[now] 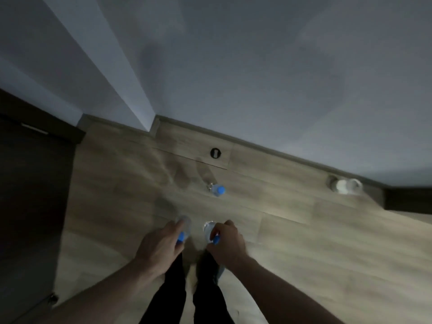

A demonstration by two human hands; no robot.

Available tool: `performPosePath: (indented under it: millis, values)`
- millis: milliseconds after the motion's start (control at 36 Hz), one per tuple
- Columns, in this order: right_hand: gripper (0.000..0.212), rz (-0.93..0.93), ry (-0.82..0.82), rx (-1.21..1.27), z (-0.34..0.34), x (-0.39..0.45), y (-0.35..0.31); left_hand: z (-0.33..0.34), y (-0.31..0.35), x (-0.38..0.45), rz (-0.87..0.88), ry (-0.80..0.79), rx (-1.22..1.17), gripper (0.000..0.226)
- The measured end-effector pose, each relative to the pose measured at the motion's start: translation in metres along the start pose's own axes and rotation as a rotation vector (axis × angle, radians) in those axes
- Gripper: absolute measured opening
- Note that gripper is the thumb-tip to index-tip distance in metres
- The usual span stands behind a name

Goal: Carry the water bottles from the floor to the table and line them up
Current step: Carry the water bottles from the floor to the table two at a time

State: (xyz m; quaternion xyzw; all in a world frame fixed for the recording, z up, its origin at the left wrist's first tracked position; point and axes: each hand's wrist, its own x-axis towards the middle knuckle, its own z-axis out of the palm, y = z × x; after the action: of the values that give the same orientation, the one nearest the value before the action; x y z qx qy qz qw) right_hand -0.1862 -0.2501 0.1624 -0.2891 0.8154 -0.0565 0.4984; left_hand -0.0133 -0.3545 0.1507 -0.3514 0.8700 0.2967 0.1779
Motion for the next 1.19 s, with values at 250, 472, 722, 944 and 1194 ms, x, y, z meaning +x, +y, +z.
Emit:
performPosePath:
  millis: [250, 472, 722, 944, 1194]
  values:
    - [0.016, -0.047, 0.208, 0.145, -0.121, -0.225, -0.03, -0.162, 0.117, -0.145, 0.244, 0.297, -0.03, 0.032]
    - [0.026, -0.119, 0.464, 0.232, -0.155, -0.377, -0.045, -0.261, 0.192, -0.239, 0.33, 0.294, -0.152, 0.02]
    - [0.016, -0.073, 0.721, 0.415, -0.142, -0.492, -0.04, -0.317, 0.238, -0.297, 0.614, 0.242, -0.098, 0.021]
    - [0.016, -0.024, 0.841, 0.528, -0.148, -0.565, -0.004, -0.323, 0.305, -0.317, 0.765, 0.201, -0.007, 0.021]
    - [0.024, -0.003, 0.983, 0.492, -0.15, -0.655, 0.086, -0.271, 0.411, -0.342, 0.839, 0.201, 0.046, 0.026]
